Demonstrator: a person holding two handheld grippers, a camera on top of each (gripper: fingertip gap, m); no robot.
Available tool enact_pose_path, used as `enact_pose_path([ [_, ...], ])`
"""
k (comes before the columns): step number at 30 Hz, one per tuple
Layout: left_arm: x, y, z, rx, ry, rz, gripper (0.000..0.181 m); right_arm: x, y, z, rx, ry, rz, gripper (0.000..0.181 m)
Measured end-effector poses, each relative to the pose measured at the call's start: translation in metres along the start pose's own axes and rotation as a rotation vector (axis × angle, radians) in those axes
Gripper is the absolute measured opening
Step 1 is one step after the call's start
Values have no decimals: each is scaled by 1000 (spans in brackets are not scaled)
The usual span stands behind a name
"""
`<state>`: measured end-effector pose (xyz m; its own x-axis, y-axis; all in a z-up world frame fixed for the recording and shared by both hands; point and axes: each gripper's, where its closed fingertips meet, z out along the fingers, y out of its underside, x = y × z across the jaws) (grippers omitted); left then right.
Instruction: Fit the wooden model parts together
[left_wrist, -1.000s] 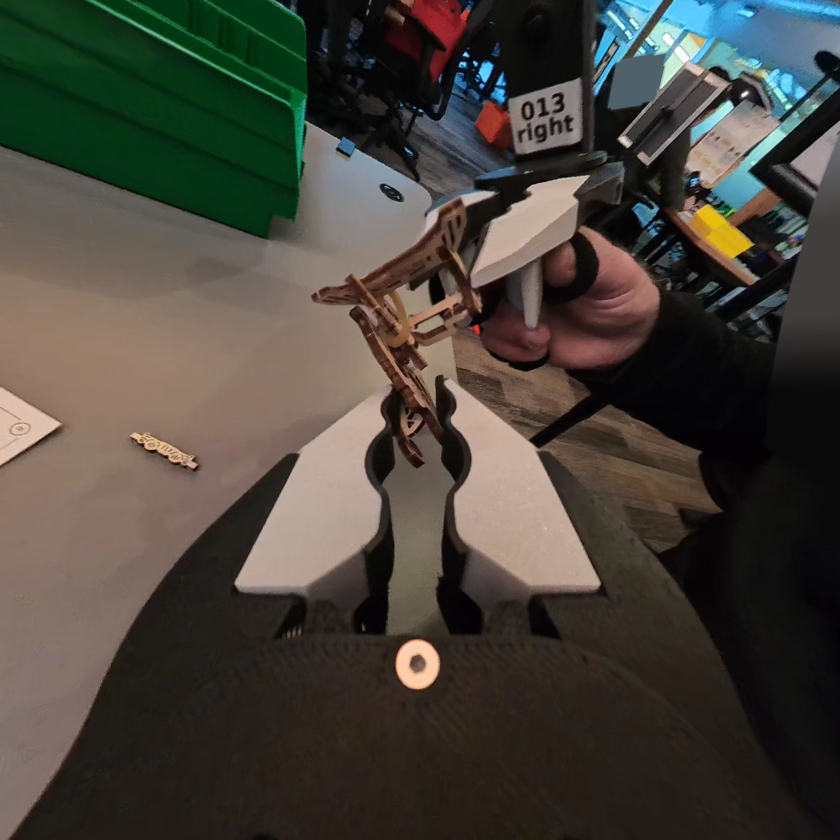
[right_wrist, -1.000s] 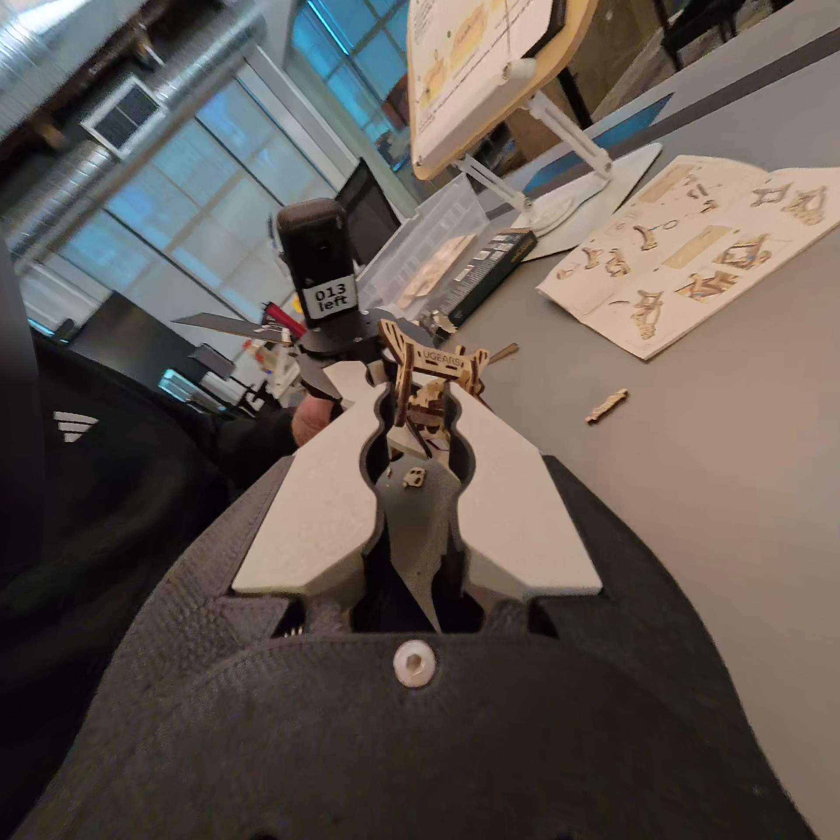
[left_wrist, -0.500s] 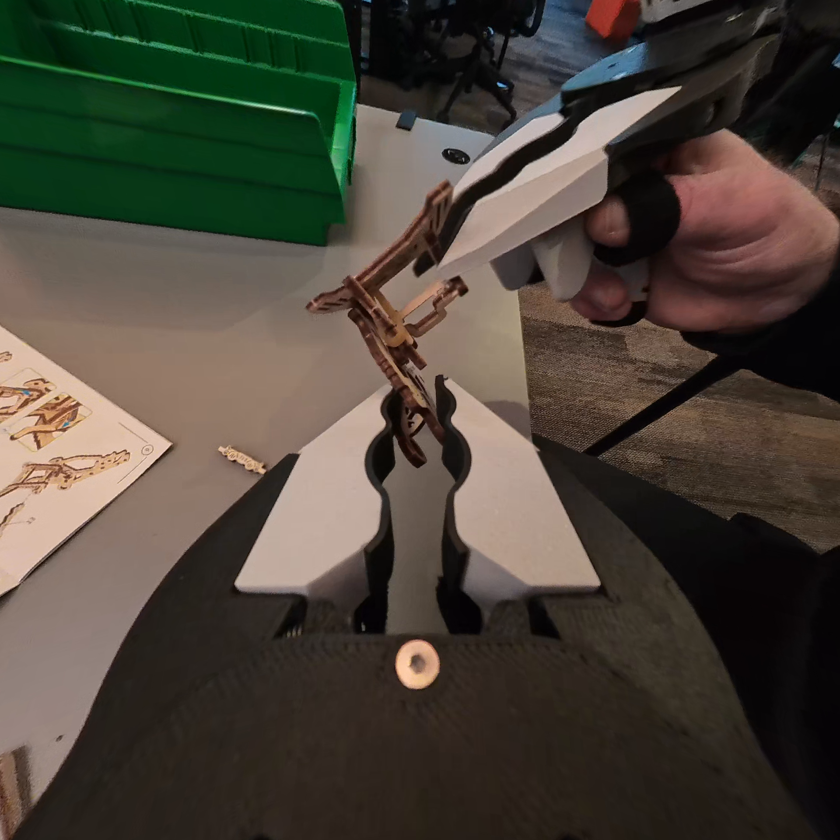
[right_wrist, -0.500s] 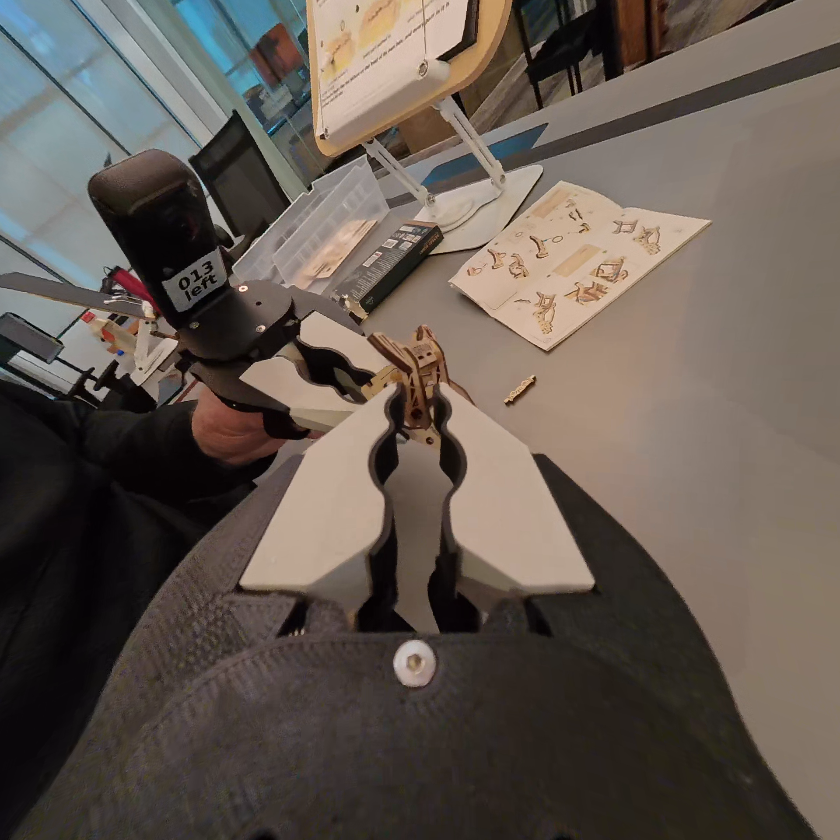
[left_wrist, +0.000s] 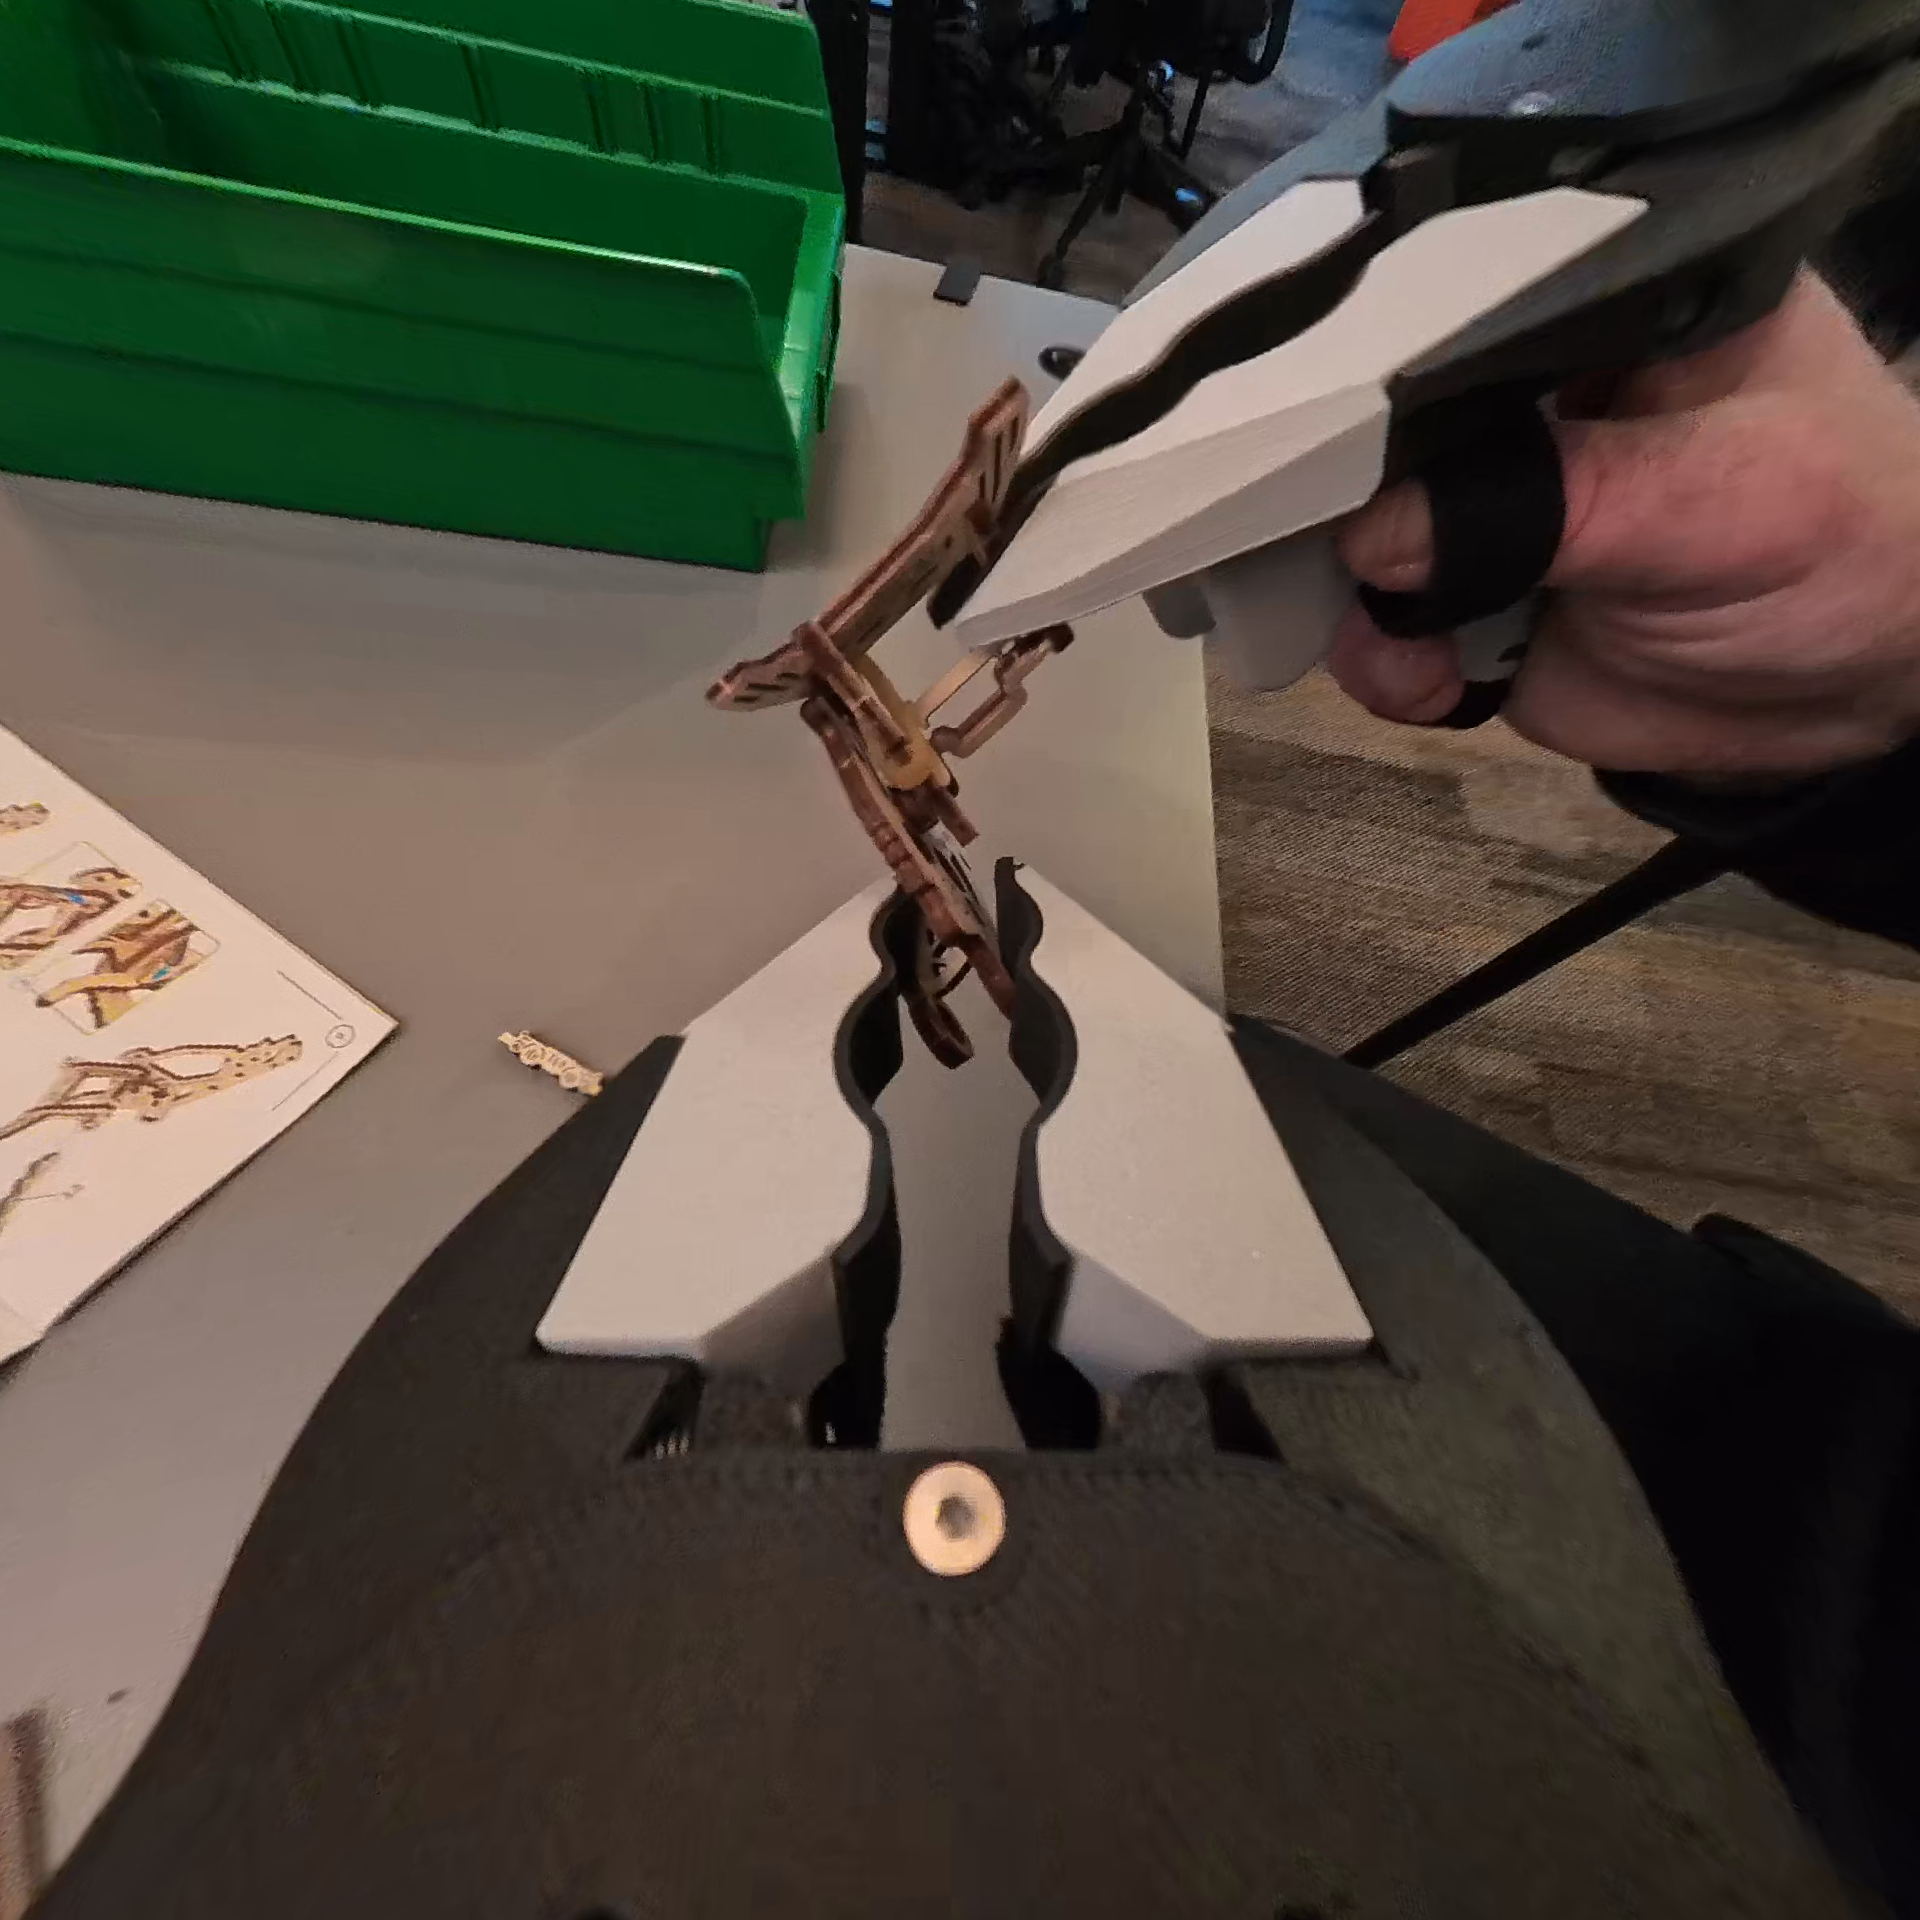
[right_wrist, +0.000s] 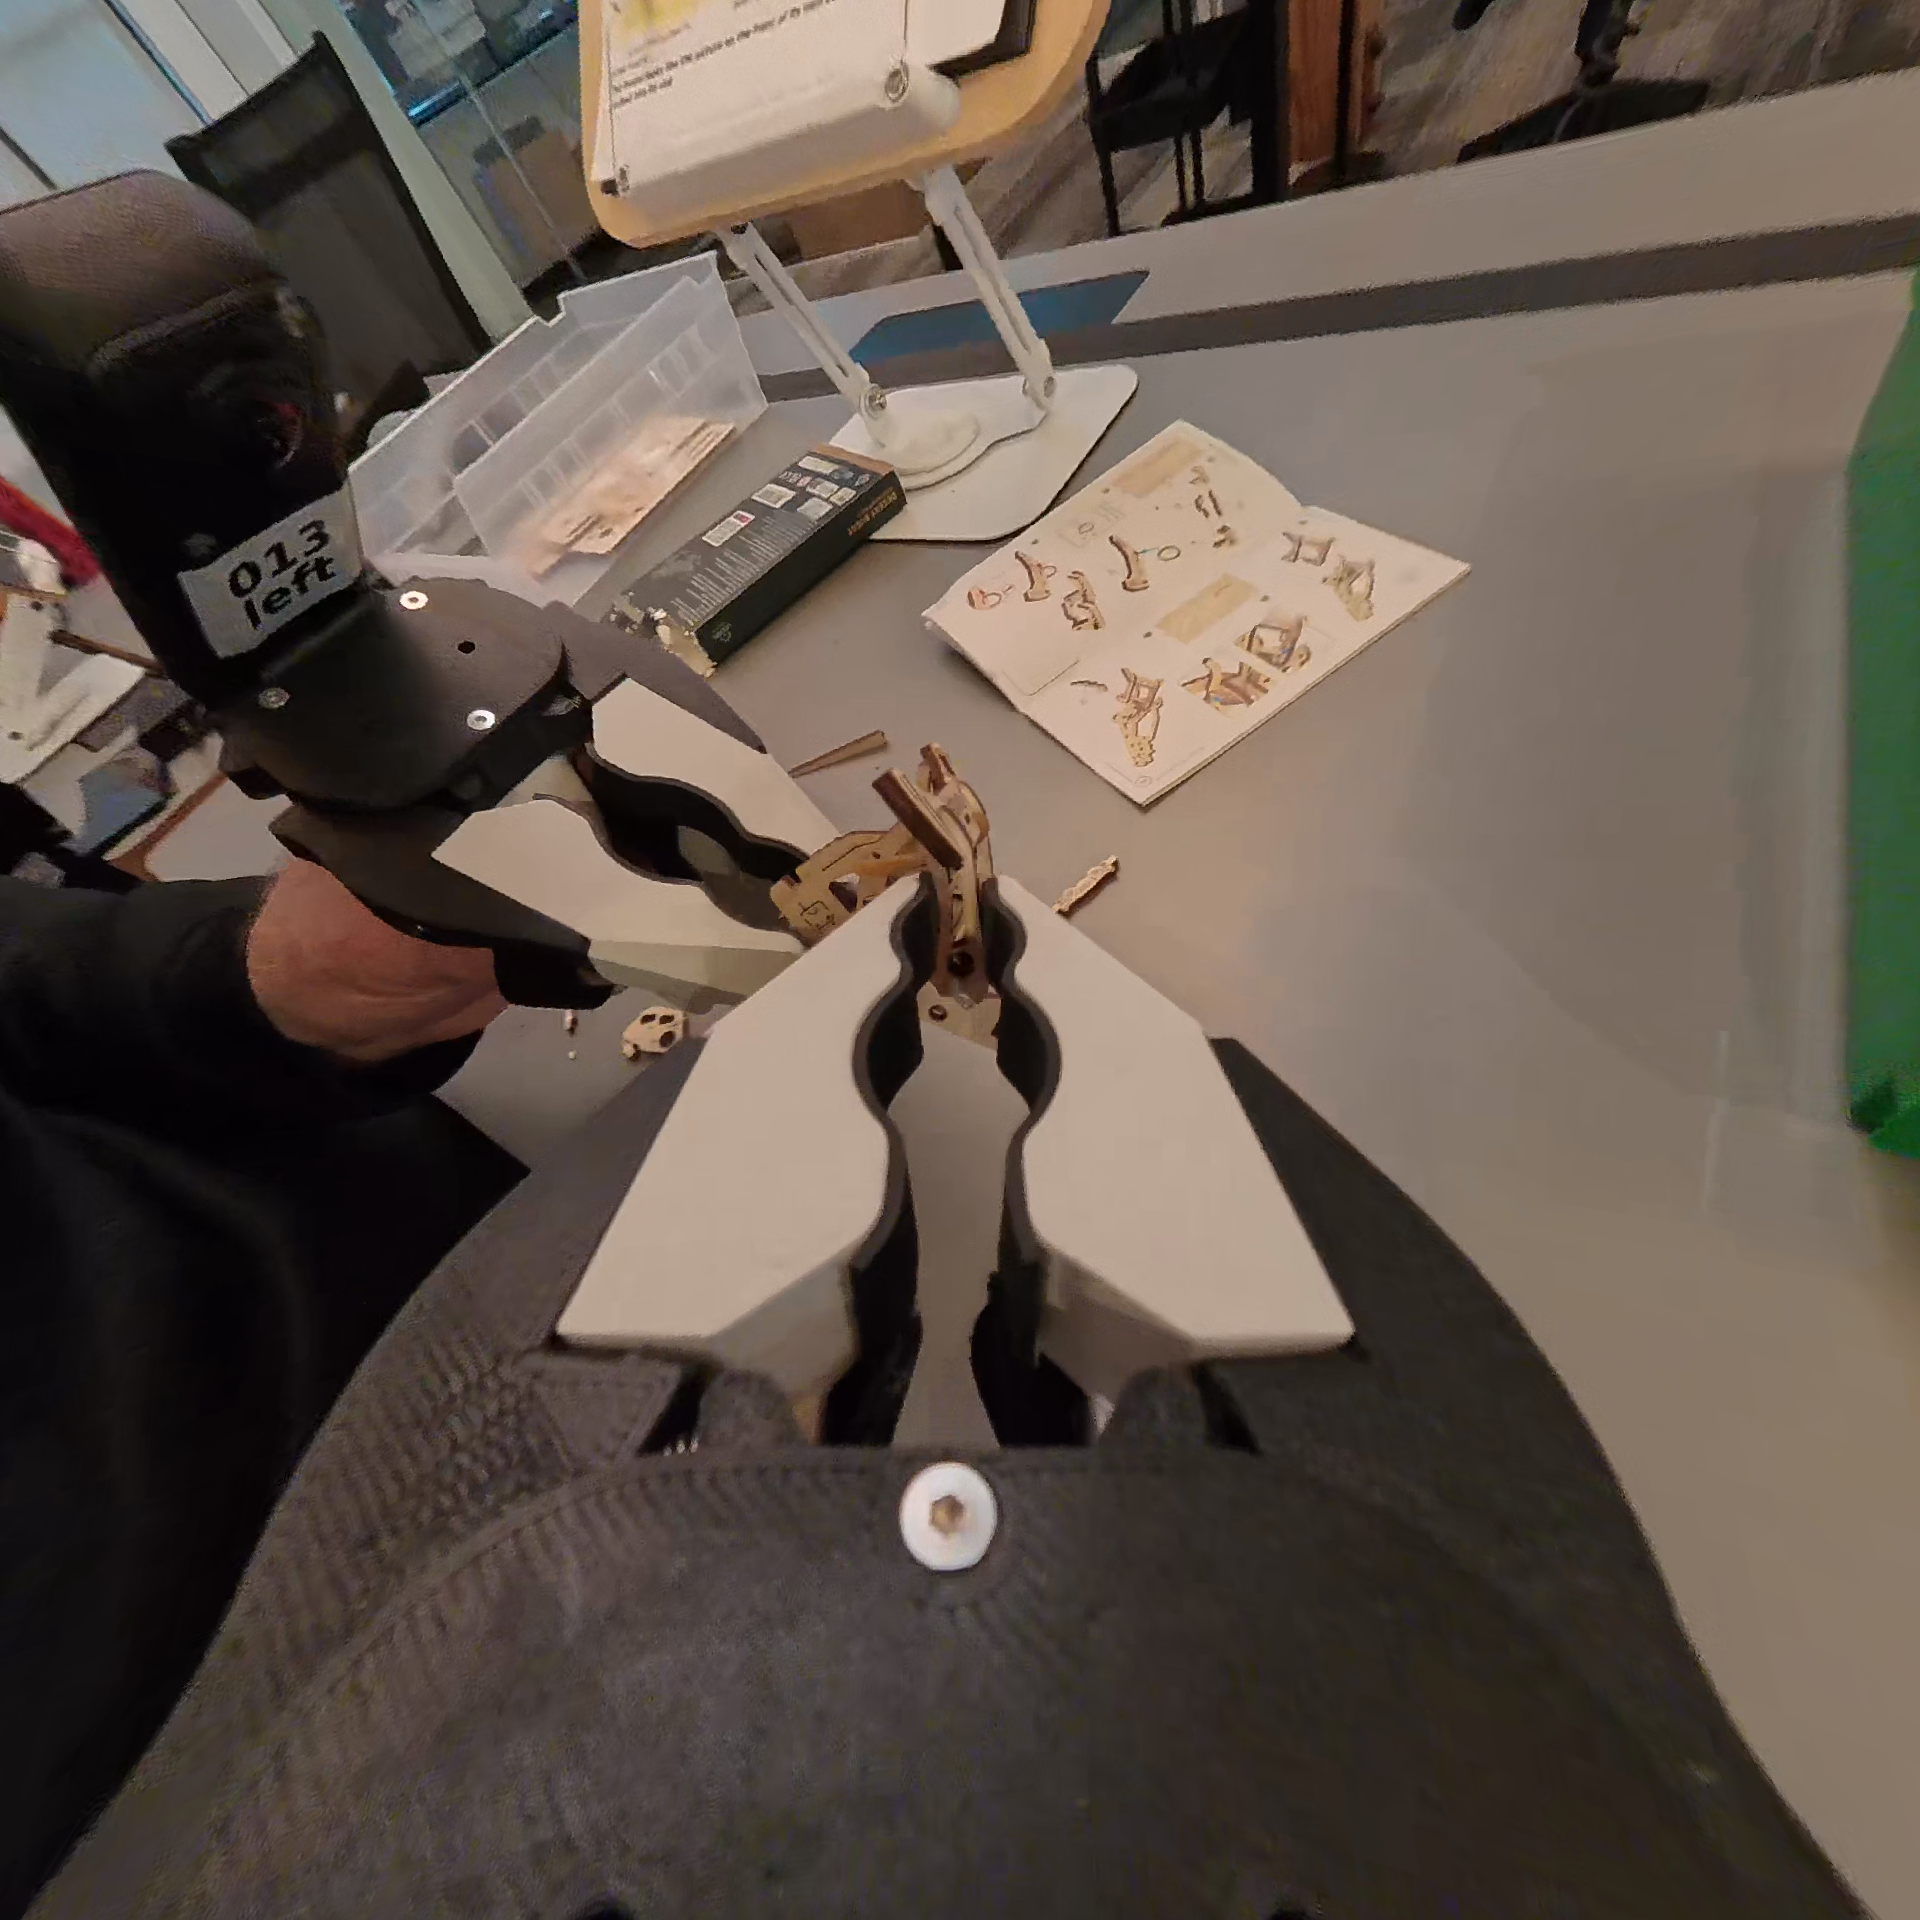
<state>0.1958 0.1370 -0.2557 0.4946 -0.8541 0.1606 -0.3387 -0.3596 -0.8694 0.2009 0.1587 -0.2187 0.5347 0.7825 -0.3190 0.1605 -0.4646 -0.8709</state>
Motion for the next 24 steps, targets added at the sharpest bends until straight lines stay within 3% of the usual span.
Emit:
enact_pose_path([
  [16, 8, -14, 0, 109, 228, -342, 12, 0, -19, -4, 84, 124, -176, 3],
  [24, 9, -10, 4, 83, 187, -274, 12, 5, -9, -2, 9, 124, -186, 5],
])
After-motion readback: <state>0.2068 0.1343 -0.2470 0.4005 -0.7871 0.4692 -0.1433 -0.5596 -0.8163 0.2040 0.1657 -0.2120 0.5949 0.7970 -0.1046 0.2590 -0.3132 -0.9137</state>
